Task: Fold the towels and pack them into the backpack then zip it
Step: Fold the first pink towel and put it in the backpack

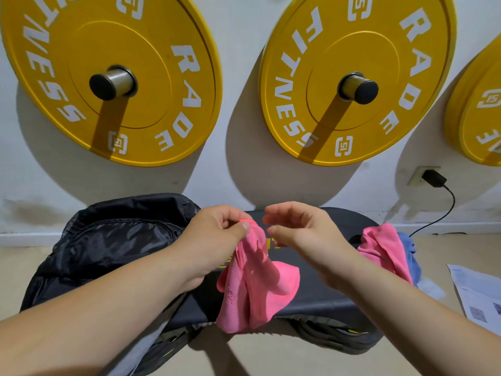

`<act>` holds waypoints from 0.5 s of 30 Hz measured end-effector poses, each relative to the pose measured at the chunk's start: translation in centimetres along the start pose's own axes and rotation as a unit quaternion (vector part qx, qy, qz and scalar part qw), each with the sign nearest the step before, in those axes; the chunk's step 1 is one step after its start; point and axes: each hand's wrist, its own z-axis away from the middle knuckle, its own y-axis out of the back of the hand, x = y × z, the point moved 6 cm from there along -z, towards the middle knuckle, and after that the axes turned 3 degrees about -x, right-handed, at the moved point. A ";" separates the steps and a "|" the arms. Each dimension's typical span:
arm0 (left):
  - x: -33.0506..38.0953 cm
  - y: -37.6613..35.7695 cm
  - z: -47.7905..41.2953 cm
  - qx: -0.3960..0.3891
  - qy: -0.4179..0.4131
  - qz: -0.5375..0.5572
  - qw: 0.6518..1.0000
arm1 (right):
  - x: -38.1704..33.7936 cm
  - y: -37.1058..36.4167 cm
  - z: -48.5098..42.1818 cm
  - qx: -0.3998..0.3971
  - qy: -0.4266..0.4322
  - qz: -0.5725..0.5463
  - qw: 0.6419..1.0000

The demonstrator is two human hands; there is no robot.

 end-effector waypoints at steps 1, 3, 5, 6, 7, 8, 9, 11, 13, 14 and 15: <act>0.6 0.1 0.1 -0.020 -0.015 -0.006 1.000 | -0.2 0.1 0.0 -0.005 0.020 0.035 0.999; 2.1 0.2 0.5 -0.073 -0.045 -0.006 0.996 | -0.6 -0.5 0.3 -0.043 0.045 0.058 0.996; 3.9 0.4 1.3 -0.117 -0.080 -0.004 0.990 | -1.4 -1.3 1.0 -0.090 0.073 0.053 0.992; 4.7 0.7 1.6 -0.125 -0.102 -0.005 0.987 | -2.0 -1.5 1.3 -0.103 0.090 0.051 0.989; 5.6 1.0 1.9 -0.121 -0.126 -0.004 0.985 | -2.6 -1.6 1.5 -0.110 0.103 0.045 0.988; 6.3 1.4 2.0 -0.107 -0.149 0.001 0.983 | -3.0 -1.6 1.7 -0.114 0.109 0.032 0.987; 6.9 1.8 2.1 -0.086 -0.170 0.010 0.982 | -3.3 -1.6 1.8 -0.120 0.109 0.019 0.987; 7.4 2.7 1.9 -0.037 -0.195 0.030 0.980 | -3.3 -1.4 1.7 -0.123 0.099 0.011 0.987; 7.2 3.4 1.6 0.000 -0.203 0.038 0.979 | -2.4 -1.1 1.6 -0.131 0.071 0.025 0.989; 6.9 3.5 1.4 0.008 -0.201 0.036 0.979 | -1.8 -0.9 1.5 -0.141 0.050 0.032 0.988; 6.5 3.6 1.3 0.010 -0.198 0.031 0.980 | -1.1 -0.7 1.4 -0.156 0.030 0.040 0.987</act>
